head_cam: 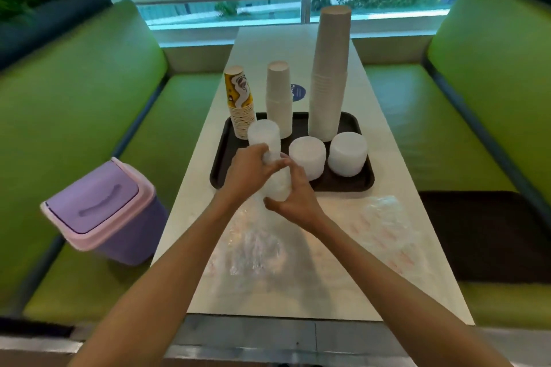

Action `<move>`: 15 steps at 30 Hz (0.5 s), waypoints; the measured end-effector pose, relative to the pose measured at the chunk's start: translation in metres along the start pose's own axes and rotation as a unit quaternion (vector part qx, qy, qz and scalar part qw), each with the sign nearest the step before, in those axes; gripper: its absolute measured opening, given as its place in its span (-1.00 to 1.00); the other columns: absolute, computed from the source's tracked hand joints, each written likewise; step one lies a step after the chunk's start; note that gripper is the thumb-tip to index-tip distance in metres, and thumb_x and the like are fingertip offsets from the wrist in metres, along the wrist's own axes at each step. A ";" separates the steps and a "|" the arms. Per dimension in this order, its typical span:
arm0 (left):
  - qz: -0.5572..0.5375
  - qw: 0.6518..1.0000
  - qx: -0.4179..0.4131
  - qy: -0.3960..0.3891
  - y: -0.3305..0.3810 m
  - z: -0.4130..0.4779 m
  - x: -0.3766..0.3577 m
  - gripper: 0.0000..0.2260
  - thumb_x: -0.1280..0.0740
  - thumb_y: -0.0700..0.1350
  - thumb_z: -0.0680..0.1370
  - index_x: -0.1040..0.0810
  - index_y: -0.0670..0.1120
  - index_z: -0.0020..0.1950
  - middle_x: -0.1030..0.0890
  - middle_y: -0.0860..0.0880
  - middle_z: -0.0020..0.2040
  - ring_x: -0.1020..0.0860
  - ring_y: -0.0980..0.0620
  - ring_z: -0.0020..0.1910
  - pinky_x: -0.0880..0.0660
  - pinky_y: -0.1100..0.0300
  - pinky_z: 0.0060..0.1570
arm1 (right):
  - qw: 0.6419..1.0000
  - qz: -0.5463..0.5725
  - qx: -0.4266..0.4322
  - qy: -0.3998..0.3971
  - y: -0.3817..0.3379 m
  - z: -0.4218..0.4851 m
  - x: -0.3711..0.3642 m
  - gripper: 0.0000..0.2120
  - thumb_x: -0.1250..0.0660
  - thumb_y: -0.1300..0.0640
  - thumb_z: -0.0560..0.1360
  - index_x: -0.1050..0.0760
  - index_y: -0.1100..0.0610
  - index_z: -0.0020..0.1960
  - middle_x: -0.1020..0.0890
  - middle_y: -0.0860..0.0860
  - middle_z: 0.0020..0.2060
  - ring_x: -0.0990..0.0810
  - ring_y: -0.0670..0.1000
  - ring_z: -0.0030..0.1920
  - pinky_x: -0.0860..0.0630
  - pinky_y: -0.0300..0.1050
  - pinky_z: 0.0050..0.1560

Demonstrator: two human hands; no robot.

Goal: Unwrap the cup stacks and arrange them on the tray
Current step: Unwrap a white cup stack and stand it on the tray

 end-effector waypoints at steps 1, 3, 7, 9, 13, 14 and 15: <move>-0.007 1.000 0.017 0.003 -0.006 -0.001 -0.002 -0.68 -0.39 0.13 0.48 -0.46 -0.12 -0.17 -0.47 0.02 -0.28 -0.44 0.09 -0.31 -0.33 0.32 -0.34 | 1.000 0.000 -0.003 -0.003 0.003 -0.001 -0.006 -0.09 -0.53 0.07 0.36 -0.04 -0.03 0.53 -0.21 -0.03 0.49 -0.21 -0.02 0.46 -0.23 -0.11 0.39; -0.022 0.999 0.042 0.000 -0.015 -0.004 -0.007 -0.66 -0.40 0.13 0.47 -0.50 -0.14 -0.02 -0.51 -0.02 -0.17 -0.48 0.05 -0.27 -0.39 0.30 -0.31 | 1.000 0.003 -0.009 0.012 0.008 -0.004 -0.013 -0.07 -0.56 -0.03 0.32 -0.10 0.03 0.52 -0.25 -0.03 0.47 -0.24 -0.04 0.45 -0.23 -0.14 0.39; -0.075 0.995 0.064 -0.014 -0.027 -0.013 -0.006 -0.71 -0.43 0.05 0.47 -0.42 -0.12 -0.09 -0.45 -0.01 -0.23 -0.49 0.01 -0.29 -0.36 0.35 -0.46 | 0.998 0.033 -0.017 0.053 0.009 -0.008 -0.021 -0.13 -0.60 -0.08 0.25 -0.26 0.10 0.43 -0.43 0.00 0.33 -0.40 -0.04 0.32 -0.38 -0.16 0.32; -0.089 0.994 0.067 -0.018 -0.030 -0.015 -0.001 -0.72 -0.45 0.03 0.46 -0.42 -0.11 -0.12 -0.47 -0.03 -0.25 -0.49 0.01 -0.32 -0.39 0.32 -0.47 | 0.997 0.039 -0.012 0.064 0.004 -0.008 -0.026 -0.17 -0.60 -0.05 0.25 -0.31 0.12 0.39 -0.48 0.01 0.28 -0.44 -0.03 0.27 -0.41 -0.16 0.29; -0.104 0.989 0.085 -0.067 -0.037 -0.014 0.008 -0.75 -0.46 -0.03 0.46 -0.46 -0.12 -0.06 -0.49 -0.01 -0.29 -0.49 0.07 -0.41 -0.38 0.28 -0.44 | 0.995 0.044 0.000 0.085 0.000 -0.004 -0.033 -0.18 -0.61 -0.04 0.24 -0.32 0.12 0.38 -0.49 0.02 0.26 -0.46 -0.05 0.23 -0.41 -0.26 0.21; -0.106 0.987 0.088 -0.081 -0.040 -0.013 0.010 -0.77 -0.46 -0.04 0.46 -0.47 -0.12 -0.06 -0.50 -0.01 -0.30 -0.49 0.08 -0.41 -0.39 0.27 -0.43 | 0.995 0.039 -0.001 0.089 0.000 -0.003 -0.035 -0.16 -0.62 -0.03 0.24 -0.30 0.12 0.39 -0.47 0.02 0.27 -0.45 -0.08 0.22 -0.35 -0.35 0.17; -0.104 0.986 0.088 -0.094 -0.043 -0.013 0.012 -0.78 -0.47 -0.06 0.46 -0.49 -0.13 -0.05 -0.51 -0.01 -0.31 -0.50 0.09 -0.41 -0.40 0.27 -0.43 | 0.995 0.034 -0.004 0.093 -0.001 -0.002 -0.037 -0.14 -0.62 -0.03 0.23 -0.29 0.11 0.41 -0.46 0.01 0.29 -0.41 -0.13 0.21 -0.29 -0.45 0.13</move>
Point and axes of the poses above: each hand's wrist, its own z-axis towards the middle knuckle, its own x-axis out of the back of the hand, y = z × x, the point moved 8 cm from there along z, towards the middle knuckle
